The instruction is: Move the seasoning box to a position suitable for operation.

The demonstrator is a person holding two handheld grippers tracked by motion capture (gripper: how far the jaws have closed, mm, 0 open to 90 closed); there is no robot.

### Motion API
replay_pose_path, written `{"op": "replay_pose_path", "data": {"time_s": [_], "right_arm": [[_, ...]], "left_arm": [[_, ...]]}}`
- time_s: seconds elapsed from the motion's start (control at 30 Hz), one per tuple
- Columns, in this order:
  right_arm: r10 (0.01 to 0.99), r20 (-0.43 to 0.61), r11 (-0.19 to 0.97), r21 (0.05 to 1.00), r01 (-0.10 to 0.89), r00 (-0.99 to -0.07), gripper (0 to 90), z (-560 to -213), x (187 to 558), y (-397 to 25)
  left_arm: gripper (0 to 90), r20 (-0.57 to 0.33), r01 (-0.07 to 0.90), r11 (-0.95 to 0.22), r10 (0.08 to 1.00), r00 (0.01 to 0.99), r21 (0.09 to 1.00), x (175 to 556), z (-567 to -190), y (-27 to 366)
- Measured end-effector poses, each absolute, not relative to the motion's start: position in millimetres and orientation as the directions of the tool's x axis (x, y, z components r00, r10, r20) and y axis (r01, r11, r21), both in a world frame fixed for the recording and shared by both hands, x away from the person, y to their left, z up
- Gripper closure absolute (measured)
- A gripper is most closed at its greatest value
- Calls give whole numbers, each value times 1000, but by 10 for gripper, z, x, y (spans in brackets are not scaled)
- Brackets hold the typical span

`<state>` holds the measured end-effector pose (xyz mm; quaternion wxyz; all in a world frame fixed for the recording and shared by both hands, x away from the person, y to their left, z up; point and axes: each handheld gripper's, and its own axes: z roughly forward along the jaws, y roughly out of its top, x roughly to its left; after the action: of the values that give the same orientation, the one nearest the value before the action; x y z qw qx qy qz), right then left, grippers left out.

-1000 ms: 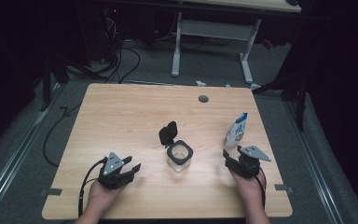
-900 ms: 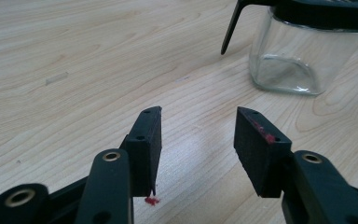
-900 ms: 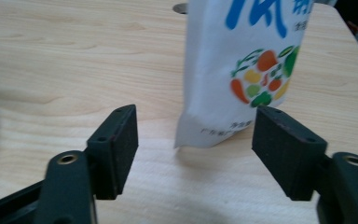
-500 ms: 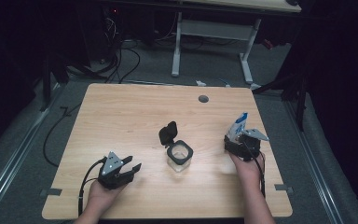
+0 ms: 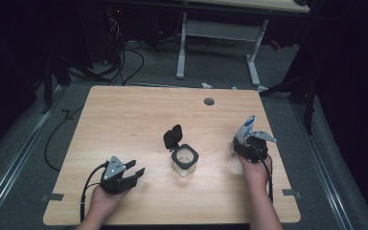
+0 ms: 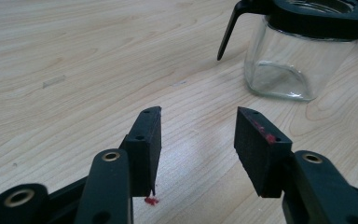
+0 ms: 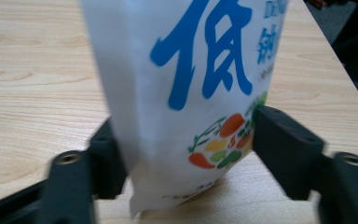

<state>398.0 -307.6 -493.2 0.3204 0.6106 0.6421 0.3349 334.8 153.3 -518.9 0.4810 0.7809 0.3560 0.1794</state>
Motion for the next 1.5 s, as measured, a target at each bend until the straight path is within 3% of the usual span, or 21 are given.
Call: {"op": "replay_pose_path", "data": {"time_s": [0.13, 0.5, 0.83, 1.03, 1.23, 1.4, 1.5], "right_arm": [[998, 4, 30, 834, 551, -60, 491, -4953, 3920, -3109], [994, -3, 61, 846, 530, -109, 695, -4922, 3791, -3166], [986, -41, 118, 851, 512, -159, 817, -4899, 3717, -3225], [984, -51, 134, 850, 510, -173, 804, -4891, 3697, -3250], [987, -12, 94, 854, 512, -162, 570, -4874, 3717, -3256], [990, -7, 79, 858, 507, -142, 485, -4842, 3782, -3200], [993, -7, 65, 861, 505, -117, 482, -4837, 3814, -3171]], "left_arm": [[515, -60, 381, -285, 728, 683, 879, 3345, -5192, 1527], [513, -62, 385, -284, 730, 680, 878, 3351, -5193, 1538], [513, -60, 383, -285, 730, 681, 879, 3350, -5194, 1541], [513, -64, 387, -282, 731, 679, 878, 3354, -5193, 1546], [513, -66, 391, -283, 732, 679, 876, 3360, -5196, 1543], [513, -66, 392, -285, 731, 679, 875, 3361, -5196, 1545], [513, -67, 390, -280, 733, 676, 877, 3361, -5198, 1549]]}}
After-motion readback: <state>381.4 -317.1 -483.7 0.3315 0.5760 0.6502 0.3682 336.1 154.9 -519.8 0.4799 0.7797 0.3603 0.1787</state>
